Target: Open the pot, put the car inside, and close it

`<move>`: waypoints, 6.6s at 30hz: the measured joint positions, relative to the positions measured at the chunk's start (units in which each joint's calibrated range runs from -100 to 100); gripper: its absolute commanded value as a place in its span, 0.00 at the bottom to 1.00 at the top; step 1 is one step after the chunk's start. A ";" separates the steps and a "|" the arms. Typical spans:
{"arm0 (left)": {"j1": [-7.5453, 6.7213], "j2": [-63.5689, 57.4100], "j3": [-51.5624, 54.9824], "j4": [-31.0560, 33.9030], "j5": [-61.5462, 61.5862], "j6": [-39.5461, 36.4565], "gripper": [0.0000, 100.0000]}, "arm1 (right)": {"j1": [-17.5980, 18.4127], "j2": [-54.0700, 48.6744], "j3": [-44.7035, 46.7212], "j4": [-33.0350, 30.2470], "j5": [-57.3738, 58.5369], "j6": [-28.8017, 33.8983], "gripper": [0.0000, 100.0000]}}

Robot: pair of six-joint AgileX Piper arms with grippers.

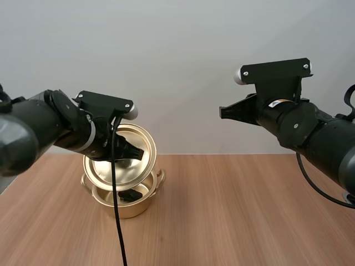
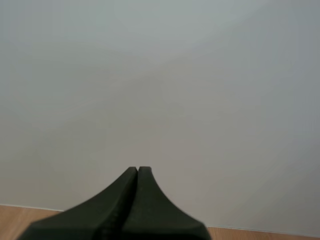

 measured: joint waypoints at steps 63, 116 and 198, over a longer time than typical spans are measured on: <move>0.00 27.35 -9.15 5.32 11.77 -0.19 0.00 | 0.00 0.00 0.00 0.00 0.33 0.00 0.00; 0.45 7.43 -9.00 3.99 -40.96 -12.55 0.87 | 0.00 0.00 0.00 -3.81 8.72 -0.10 0.00; -2.26 -58.68 46.36 -5.31 -43.45 -14.41 0.87 | 0.00 0.00 39.21 -7.01 -33.99 1.34 0.00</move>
